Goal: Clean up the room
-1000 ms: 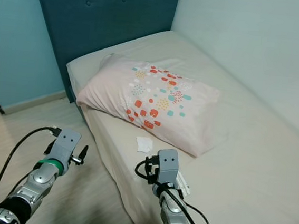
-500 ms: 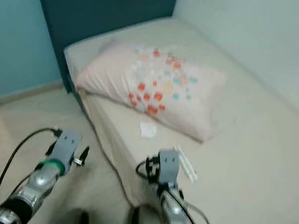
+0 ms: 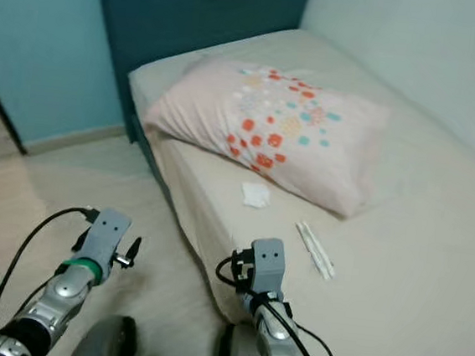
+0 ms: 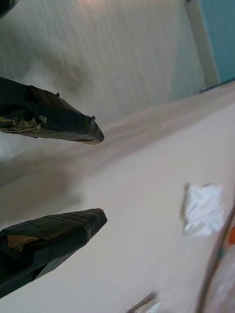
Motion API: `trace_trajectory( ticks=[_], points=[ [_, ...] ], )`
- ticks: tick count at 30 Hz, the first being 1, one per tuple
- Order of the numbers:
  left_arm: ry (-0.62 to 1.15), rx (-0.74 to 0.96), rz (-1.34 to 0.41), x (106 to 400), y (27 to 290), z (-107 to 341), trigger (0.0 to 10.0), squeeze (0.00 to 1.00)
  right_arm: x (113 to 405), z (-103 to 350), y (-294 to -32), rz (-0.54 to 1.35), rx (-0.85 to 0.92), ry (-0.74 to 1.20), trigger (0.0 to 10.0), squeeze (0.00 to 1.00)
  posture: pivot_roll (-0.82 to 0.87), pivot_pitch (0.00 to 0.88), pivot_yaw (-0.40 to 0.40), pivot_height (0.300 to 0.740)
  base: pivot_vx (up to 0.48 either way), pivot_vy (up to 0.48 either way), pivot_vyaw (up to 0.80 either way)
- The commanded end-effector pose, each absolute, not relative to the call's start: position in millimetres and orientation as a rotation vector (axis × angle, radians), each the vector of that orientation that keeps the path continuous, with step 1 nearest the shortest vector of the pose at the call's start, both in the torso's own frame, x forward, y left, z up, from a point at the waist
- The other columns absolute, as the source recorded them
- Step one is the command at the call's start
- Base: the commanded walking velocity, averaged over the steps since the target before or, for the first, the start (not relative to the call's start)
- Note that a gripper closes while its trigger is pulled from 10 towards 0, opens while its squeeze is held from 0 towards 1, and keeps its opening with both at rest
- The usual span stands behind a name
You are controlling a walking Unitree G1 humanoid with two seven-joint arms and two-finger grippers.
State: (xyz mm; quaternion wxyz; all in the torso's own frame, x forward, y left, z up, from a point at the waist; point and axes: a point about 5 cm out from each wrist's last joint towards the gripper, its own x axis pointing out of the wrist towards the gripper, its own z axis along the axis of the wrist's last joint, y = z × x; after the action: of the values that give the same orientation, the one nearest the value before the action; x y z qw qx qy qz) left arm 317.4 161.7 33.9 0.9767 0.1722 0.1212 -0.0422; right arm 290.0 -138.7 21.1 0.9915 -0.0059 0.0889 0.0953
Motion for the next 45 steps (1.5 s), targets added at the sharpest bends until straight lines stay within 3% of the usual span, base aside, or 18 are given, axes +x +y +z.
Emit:
trace_trajectory(
  ticks=[1,12,22,29,38,39,41,42,45],
  points=[
    [0.272,0.359,-0.092,313.6,163.2,28.3,10.0,0.00,286.3,16.3,-139.5,0.185,-0.007,0.199,10.0,0.00,0.00,0.122,0.026,0.628,0.000,0.000,0.00],
    [0.263,0.340,-0.123,317.8,155.0,32.1,10.0,0.00,290.9,25.7,-147.5,0.115,-0.038,0.135,10.0,0.00,-0.01,0.136,0.028,0.628,0.000,0.000,0.00],
    [0.126,0.303,-0.311,355.9,98.6,84.1,10.0,0.00,305.1,57.7,-186.8,-0.092,-0.086,-0.009,10.0,0.00,-0.03,0.210,0.046,0.603,0.000,0.000,0.00],
    [-0.011,0.215,-0.420,378.8,57.5,141.9,10.0,0.00,327.1,91.8,-234.9,-0.230,-0.153,-0.061,10.0,0.00,0.00,0.319,0.090,0.603,0.000,0.000,0.00],
    [-0.060,0.155,-0.413,380.1,66.9,153.7,10.0,0.00,344.6,123.2,-260.3,-0.279,-0.267,-0.085,10.0,0.00,0.05,0.377,0.097,0.603,0.000,0.000,0.00],
    [-0.070,0.154,-0.409,378.4,74.8,153.9,10.0,0.00,348.7,124.6,-263.4,-0.272,-0.297,-0.043,10.0,0.58,0.07,0.393,0.099,0.603,0.000,0.000,0.00],
    [-0.076,0.154,-0.406,376.9,80.5,154.2,10.0,0.00,351.3,125.6,-265.9,-0.268,-0.320,-0.013,10.0,0.58,0.07,0.393,0.099,0.603,0.000,0.000,0.00],
    [-0.085,0.152,-0.391,374.5,91.7,155.9,10.0,0.00,353.6,124.5,-268.6,-0.246,-0.337,0.034,10.0,1.00,0.09,0.406,0.099,0.603,0.000,0.000,0.00],
    [-0.098,0.154,-0.365,369.5,108.5,159.5,10.0,0.00,354.9,122.8,-275.0,-0.235,-0.333,0.101,10.0,1.00,0.11,0.409,0.101,0.603,0.000,0.000,0.00]
  ],
)
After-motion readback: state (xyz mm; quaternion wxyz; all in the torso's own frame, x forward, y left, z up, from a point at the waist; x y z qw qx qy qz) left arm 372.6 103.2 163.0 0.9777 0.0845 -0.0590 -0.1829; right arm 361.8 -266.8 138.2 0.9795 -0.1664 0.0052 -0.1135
